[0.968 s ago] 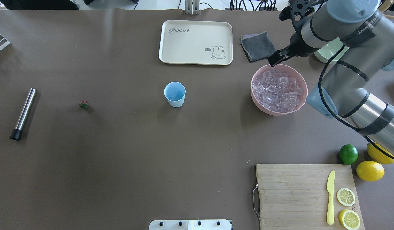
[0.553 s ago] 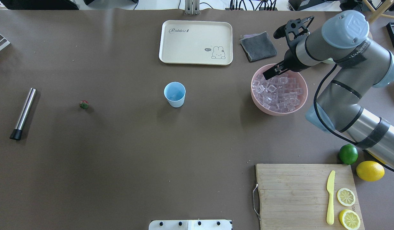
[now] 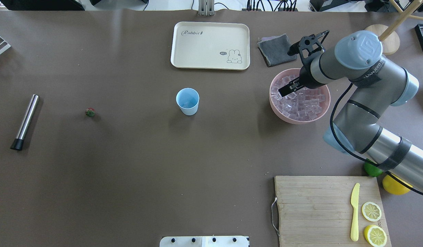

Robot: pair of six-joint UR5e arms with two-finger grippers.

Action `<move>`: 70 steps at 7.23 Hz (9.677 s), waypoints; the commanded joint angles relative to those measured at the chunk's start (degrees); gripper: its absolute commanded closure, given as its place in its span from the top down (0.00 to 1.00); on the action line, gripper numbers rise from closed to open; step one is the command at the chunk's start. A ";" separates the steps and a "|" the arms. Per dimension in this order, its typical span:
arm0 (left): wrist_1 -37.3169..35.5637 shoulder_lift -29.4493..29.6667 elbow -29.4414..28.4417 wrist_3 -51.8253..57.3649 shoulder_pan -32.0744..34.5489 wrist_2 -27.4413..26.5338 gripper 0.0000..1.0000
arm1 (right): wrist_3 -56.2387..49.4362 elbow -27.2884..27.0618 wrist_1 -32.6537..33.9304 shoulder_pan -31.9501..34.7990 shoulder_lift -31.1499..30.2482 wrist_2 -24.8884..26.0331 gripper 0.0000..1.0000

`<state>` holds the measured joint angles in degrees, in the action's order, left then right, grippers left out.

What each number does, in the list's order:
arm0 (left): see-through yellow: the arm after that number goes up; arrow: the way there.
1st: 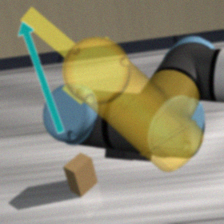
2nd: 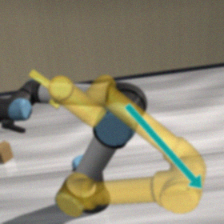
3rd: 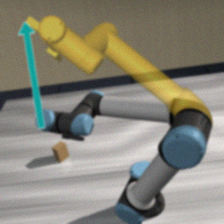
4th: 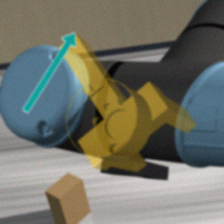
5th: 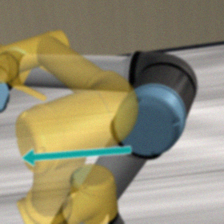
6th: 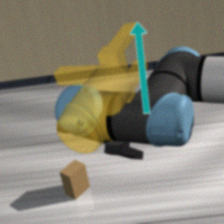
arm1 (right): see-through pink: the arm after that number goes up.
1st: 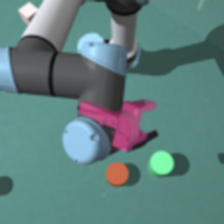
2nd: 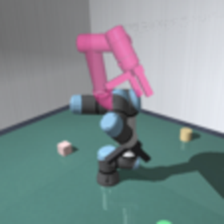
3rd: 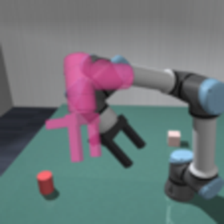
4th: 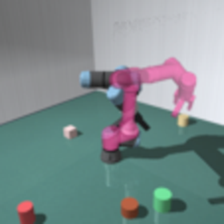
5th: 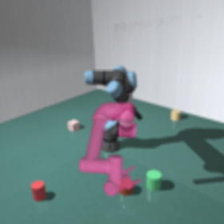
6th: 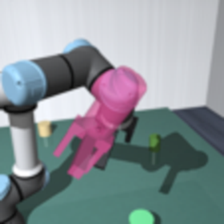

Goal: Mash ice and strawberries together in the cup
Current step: 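Lower the right gripper and grasp another ice cube from the bowl, then carry the ice cube with the right gripper over the blue cup, then open the right gripper to drop the ice cube into the cup, then move the right gripper back over the pink ice bowl, then lower the right gripper into the bowl and grasp a third ice cube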

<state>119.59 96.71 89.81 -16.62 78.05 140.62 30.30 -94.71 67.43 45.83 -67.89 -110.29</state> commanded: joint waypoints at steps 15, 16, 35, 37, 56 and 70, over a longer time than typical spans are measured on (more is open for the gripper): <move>0.03 0.41 -0.24 -0.35 -0.09 -0.08 0.97 | 0.90 2.08 0.07 -1.54 -0.14 1.30 0.10; 0.03 0.41 -0.16 -0.43 -0.09 -0.08 0.97 | 1.95 1.82 0.07 -1.54 0.21 1.13 0.00; 0.03 1.82 -1.04 -0.52 -1.50 -0.17 0.97 | 28.24 21.15 8.68 -16.74 35.29 19.49 0.00; -0.06 1.90 -1.47 -0.35 -1.50 -0.17 0.97 | 28.24 20.89 8.68 -16.83 35.02 19.49 0.00; 1.68 2.96 0.63 -5.16 -2.37 -2.71 0.97 | 9.02 1.90 4.15 4.51 5.53 -7.38 0.84; 2.23 4.71 -1.04 -6.32 -6.33 -5.96 0.97 | 7.59 -1.27 2.97 0.49 1.27 -0.54 0.79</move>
<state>121.82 101.07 88.98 -22.89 71.72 135.31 38.44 -96.39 70.46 46.51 -66.55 -109.88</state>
